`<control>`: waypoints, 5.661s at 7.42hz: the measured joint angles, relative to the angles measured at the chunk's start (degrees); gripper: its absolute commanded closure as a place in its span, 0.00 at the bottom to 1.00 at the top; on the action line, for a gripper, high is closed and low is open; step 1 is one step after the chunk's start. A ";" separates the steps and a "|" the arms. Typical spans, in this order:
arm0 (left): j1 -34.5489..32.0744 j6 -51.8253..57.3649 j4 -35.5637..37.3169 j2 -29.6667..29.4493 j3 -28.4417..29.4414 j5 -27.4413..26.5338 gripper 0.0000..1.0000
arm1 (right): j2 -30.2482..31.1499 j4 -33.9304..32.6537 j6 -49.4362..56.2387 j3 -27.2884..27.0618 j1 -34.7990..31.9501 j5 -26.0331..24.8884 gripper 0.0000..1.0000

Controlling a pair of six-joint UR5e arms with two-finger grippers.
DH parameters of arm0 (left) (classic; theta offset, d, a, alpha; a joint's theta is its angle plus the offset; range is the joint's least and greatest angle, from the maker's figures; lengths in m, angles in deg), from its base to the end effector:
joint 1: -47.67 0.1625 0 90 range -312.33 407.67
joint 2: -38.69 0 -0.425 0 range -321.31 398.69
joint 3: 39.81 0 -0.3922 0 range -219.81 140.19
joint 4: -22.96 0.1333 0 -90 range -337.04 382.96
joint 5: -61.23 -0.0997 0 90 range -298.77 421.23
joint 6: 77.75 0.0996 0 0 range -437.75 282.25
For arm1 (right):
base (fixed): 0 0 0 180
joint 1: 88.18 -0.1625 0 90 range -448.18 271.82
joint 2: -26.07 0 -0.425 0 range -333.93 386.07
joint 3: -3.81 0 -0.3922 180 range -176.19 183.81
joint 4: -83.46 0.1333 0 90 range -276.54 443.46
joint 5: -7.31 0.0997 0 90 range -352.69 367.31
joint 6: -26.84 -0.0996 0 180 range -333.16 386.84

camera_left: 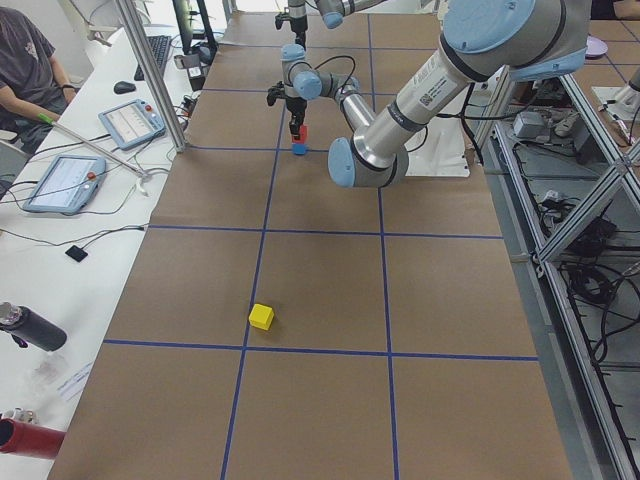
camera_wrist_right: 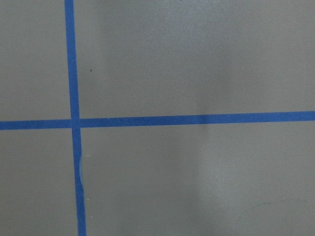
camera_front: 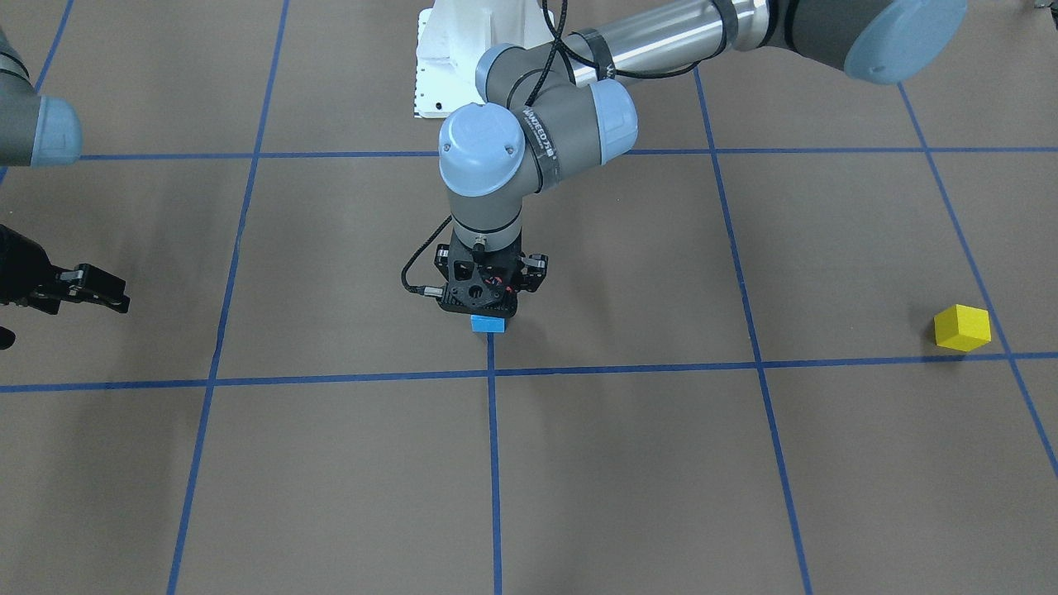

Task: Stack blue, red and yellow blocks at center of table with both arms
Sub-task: 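Lower the red cube onto the blue cube and hold it there, then hold the red cube on the blue cube with the left gripper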

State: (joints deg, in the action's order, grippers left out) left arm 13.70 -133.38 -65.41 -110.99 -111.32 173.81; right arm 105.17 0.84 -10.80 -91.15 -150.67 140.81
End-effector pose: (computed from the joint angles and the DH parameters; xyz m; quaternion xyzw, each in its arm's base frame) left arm 0.6082 -0.5244 0.1262 0.0340 0.3780 0.0695 0.9226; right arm -0.2094 -0.5423 0.4997 -0.0378 -0.4066 0.0060 0.9128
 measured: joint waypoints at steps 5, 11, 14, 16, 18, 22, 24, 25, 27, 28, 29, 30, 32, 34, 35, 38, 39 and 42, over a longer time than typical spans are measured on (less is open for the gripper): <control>0.13 0.05 -0.16 -1.59 2.22 -0.17 1.00 | 0.00 0.00 0.06 0.13 0.00 0.00 0.00; 0.08 0.17 -1.39 -1.63 3.14 -0.18 1.00 | 0.00 0.00 -0.14 0.05 0.00 0.00 0.00; 0.06 -0.37 -1.29 -1.54 3.21 -0.21 1.00 | 0.00 0.00 -0.23 0.09 0.02 0.00 0.00; 0.05 -1.89 -1.26 -1.50 3.21 -0.18 1.00 | 0.00 0.00 -0.22 0.12 0.07 0.00 0.00; 0.04 -3.40 -1.34 -1.55 3.14 -0.18 1.00 | 0.00 0.00 -0.16 0.13 0.08 0.00 0.00; 0.06 -3.51 -1.58 -1.43 3.06 -0.18 1.00 | -0.17 0.00 -0.08 0.54 0.09 0.00 0.00; 0.05 -3.49 -1.98 -1.41 3.04 -0.18 1.00 | -0.17 0.00 -0.15 0.57 0.09 0.00 0.00; 0.05 -3.50 -2.09 -1.38 3.04 -0.18 1.00 | -0.17 0.00 -0.18 0.57 0.09 0.00 0.00; 0.06 -3.51 -2.15 -1.33 3.04 -0.18 1.00 | -0.17 0.00 -0.21 0.57 0.09 0.00 0.00; 0.06 -3.54 -2.14 -1.29 3.04 -0.18 1.00 | -0.17 0.00 -0.23 0.57 0.09 0.00 0.00; 0.05 -3.55 -2.08 -1.26 3.01 -0.17 1.00 | -0.17 0.00 -0.24 0.56 0.09 0.00 0.00; 0.04 -3.52 -2.03 -1.21 2.99 -0.17 1.00 | -0.17 0.00 -0.24 0.52 0.09 0.00 0.00; 0.04 -3.44 -1.99 -0.98 2.82 -0.17 1.00 | -0.17 0.00 -0.24 0.52 0.09 0.00 0.00; 0.04 -3.43 -1.98 -0.91 2.69 -0.18 1.00 | -0.17 0.00 -0.27 0.54 0.09 0.00 0.00; 0.04 -3.43 -1.98 -0.93 2.60 -0.18 1.00 | -0.17 0.00 -0.28 0.56 0.09 0.00 0.00; 0.08 -3.50 -1.98 -0.92 2.44 -0.18 1.00 | -0.17 0.00 -0.25 0.59 0.09 0.00 0.00; 0.11 -3.51 -1.99 -0.89 2.44 -0.18 1.00 | -0.17 0.00 -0.24 0.66 0.09 0.00 0.00; 0.20 -3.59 -2.04 -0.95 2.51 -0.17 1.00 | -0.30 0.00 -0.16 0.96 0.09 0.00 0.00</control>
State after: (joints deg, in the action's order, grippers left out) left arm 13.90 -136.98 -67.45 -111.94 -108.82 173.64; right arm 104.86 0.84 -10.96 -90.19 -150.58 140.82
